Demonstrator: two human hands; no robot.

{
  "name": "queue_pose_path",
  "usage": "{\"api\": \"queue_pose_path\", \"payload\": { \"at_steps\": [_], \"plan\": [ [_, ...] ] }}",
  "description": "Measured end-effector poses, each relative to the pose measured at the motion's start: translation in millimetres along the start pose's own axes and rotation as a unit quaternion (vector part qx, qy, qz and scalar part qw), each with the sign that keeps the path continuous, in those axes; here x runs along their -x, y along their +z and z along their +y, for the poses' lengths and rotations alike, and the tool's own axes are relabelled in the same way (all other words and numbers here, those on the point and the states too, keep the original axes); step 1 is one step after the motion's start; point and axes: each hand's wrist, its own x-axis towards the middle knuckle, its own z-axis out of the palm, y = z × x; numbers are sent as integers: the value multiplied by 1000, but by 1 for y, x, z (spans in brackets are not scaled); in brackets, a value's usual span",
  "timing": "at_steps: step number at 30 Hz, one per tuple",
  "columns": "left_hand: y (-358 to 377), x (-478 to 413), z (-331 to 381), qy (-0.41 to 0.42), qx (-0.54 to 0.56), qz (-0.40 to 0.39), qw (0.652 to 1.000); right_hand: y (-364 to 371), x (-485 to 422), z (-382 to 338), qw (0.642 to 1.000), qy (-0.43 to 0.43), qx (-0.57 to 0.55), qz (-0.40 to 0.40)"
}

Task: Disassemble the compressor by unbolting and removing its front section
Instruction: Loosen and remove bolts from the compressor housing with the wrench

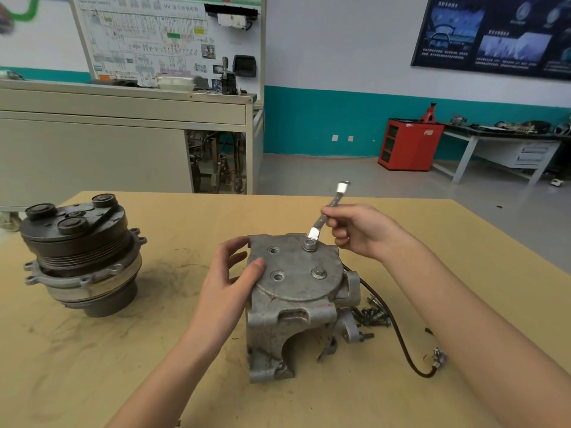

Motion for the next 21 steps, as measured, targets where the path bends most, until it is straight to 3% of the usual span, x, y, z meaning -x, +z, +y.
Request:
{"api": "queue_pose_path", "payload": {
  "at_steps": [3, 6, 9, 13, 15, 21],
  "plan": [
    [0, 0, 1, 1, -1, -1, 1000, 19, -12, -16, 992, 19, 122, -7],
    [0, 0, 1, 4, -2, 0, 1000, 42, -17, -29, 953, -17, 301, 11],
    [0, -1, 0, 12, -11, 4, 1000, 68, -17, -37, 873, -88, 479, 27],
    [0, 0, 0, 17, -19, 3, 1000, 100, 2, -33, 718, -203, 663, 58],
    [1, 0, -2, 20, -22, 2, 1000, 113, 19, -29, 659, -269, 700, 57],
    [4, 1, -5, 32, -35, 9, 999, 115, 69, -14, 541, -408, 735, 24]
  ]
}}
